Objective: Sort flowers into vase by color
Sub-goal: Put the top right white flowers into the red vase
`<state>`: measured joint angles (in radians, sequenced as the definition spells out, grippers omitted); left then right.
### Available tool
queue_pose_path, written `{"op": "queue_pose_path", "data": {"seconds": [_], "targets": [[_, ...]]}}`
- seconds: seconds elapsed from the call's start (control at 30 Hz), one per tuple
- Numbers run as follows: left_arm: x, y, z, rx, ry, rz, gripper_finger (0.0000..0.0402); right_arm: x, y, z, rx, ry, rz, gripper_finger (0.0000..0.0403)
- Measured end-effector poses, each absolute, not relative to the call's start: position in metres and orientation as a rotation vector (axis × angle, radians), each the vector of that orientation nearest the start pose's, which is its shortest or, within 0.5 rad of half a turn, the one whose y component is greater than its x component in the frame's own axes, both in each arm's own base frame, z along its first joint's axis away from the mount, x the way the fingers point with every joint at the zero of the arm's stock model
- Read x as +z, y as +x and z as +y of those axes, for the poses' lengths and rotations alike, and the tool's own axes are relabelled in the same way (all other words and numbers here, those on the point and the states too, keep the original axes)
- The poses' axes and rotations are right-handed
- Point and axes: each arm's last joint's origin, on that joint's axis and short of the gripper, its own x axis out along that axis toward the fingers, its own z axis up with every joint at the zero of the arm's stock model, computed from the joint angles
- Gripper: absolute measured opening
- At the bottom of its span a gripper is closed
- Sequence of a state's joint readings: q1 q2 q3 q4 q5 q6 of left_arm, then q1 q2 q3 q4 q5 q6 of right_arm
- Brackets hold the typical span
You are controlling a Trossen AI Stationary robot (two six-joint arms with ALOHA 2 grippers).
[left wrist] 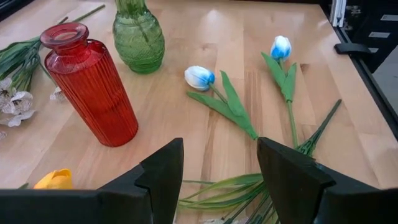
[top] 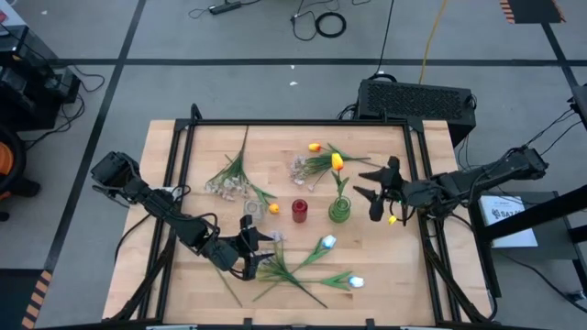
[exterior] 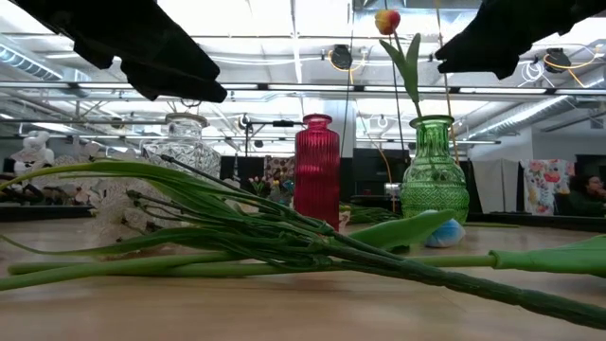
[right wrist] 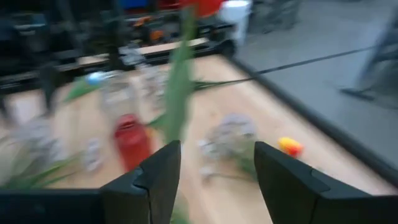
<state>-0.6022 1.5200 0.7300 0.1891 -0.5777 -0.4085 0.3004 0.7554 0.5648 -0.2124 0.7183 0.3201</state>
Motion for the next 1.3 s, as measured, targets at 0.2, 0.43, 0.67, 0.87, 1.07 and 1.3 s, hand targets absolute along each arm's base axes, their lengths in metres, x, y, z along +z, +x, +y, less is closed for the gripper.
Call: {"op": "queue_pose_path", "data": {"seconds": [0.2, 0.43, 0.67, 0.87, 1.07, 1.3], "targets": [[0.185, 0.255, -0.156, 0.073, -0.072, 0.475, 0.0212, 0.262, 0.159, 0.019, -0.658, -0.005, 0.279, 0.0196], [0.185, 0.255, -0.156, 0.075, -0.08, 0.474, 0.0212, 0.251, 0.151, 0.004, -0.809, -0.078, 0.395, 0.0173], [0.185, 0.255, -0.156, 0.074, -0.072, 0.474, 0.0212, 0.234, 0.143, -0.01, -0.965, 0.025, 0.501, 0.0148], [0.185, 0.255, -0.156, 0.065, -0.03, 0.474, 0.0212, 0.219, 0.153, -0.015, -0.988, 0.038, 0.61, 0.0146], [0.186, 0.257, -0.154, 0.067, -0.018, 0.468, 0.0212, 0.205, 0.163, -0.019, -1.019, -0.015, 0.713, 0.0146], [0.186, 0.257, -0.155, 0.065, -0.013, 0.466, 0.0212, 0.197, 0.164, -0.025, -1.022, -0.005, 0.799, 0.0146]]}}
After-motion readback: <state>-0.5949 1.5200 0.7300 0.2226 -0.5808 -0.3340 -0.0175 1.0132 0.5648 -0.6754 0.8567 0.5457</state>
